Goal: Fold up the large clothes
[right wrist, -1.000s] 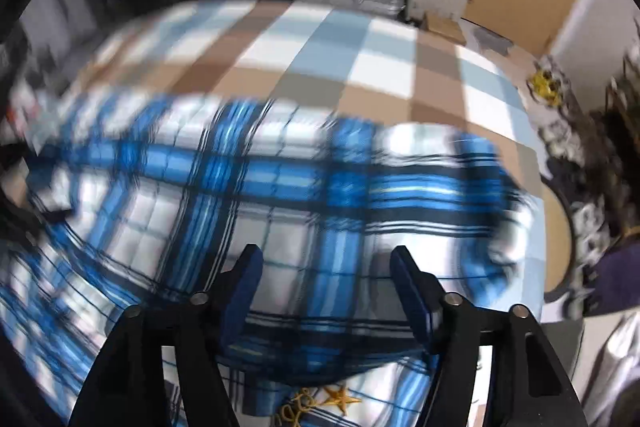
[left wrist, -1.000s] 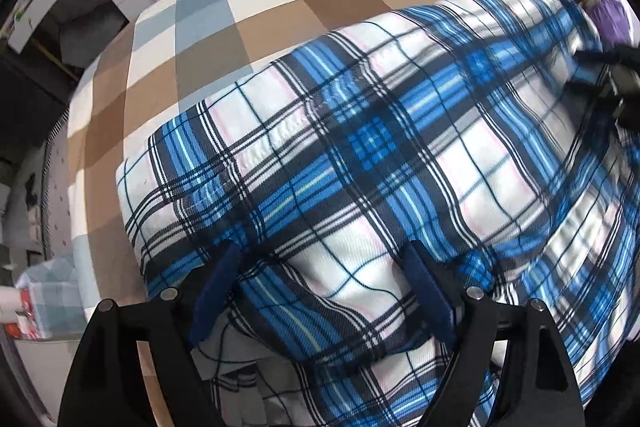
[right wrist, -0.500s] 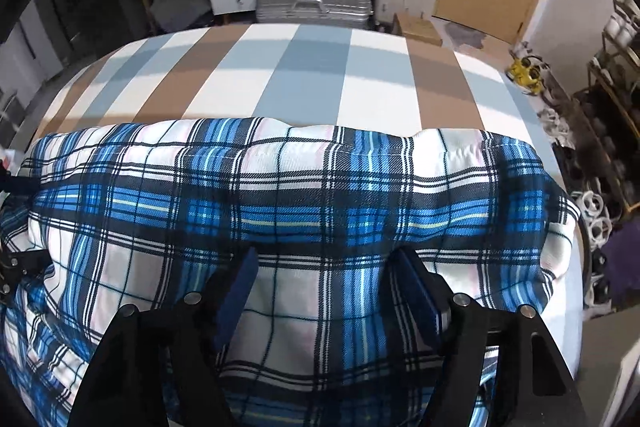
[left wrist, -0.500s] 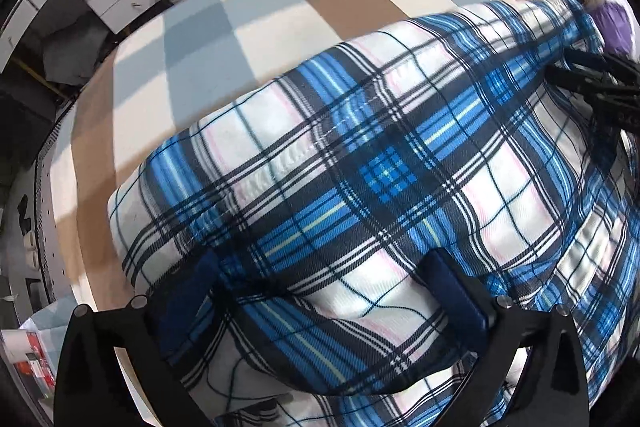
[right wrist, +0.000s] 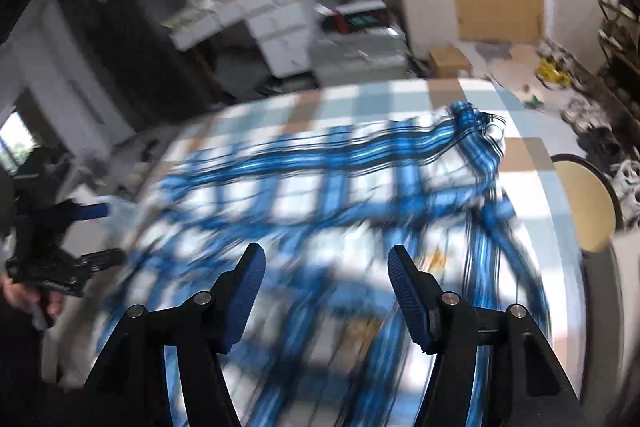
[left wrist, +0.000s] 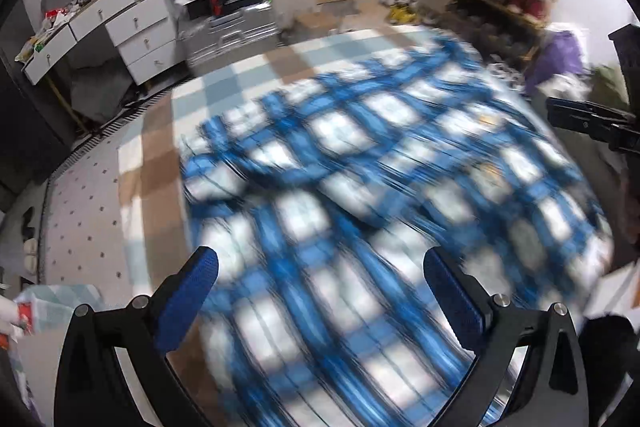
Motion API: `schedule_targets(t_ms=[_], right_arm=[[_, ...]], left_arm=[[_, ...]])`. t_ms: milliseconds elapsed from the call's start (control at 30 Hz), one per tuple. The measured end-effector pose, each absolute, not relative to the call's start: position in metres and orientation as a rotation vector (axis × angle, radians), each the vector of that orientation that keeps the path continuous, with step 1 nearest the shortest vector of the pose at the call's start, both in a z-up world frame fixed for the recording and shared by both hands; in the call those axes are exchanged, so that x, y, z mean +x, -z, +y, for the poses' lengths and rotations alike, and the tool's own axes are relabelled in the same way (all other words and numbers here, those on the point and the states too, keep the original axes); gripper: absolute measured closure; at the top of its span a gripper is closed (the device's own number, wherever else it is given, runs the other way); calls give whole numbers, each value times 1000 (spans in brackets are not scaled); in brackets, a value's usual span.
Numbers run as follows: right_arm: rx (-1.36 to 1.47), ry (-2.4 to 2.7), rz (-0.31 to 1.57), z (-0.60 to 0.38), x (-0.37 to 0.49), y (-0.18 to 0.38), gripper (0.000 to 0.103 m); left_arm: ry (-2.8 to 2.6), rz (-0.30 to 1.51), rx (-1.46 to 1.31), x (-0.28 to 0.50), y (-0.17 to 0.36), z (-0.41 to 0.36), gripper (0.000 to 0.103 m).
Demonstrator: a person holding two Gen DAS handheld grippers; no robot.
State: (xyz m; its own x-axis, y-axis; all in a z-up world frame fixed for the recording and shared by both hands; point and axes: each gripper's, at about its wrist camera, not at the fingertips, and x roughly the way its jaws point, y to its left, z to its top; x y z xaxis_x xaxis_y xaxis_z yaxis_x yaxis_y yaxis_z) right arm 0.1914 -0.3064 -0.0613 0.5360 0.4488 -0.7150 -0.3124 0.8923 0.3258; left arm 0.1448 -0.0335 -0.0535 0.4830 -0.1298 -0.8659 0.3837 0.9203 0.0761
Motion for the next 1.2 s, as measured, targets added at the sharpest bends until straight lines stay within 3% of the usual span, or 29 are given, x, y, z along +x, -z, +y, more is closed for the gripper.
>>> schedule_targets(t_ms=[100, 233, 367, 600, 1033, 1133, 1200], right_arm=[[204, -445, 819, -315, 125, 39, 23], [354, -464, 708, -322, 56, 30, 21], [394, -486, 547, -316, 10, 35, 4], [400, -498, 541, -311, -1, 43, 4], [342, -530, 611, -304, 5, 60, 4], [338, -544, 617, -301, 5, 61, 4], [348, -560, 621, -300, 5, 61, 4]], left_arm=[[308, 1002, 289, 109, 57, -47, 3], [181, 973, 263, 81, 62, -37, 3], [27, 969, 256, 50, 67, -6, 3], [-29, 1023, 111, 36, 94, 46, 3], [-17, 883, -15, 30, 106, 49, 3], [-8, 922, 3, 34, 114, 47, 14], [-10, 958, 14, 37, 121, 46, 15]])
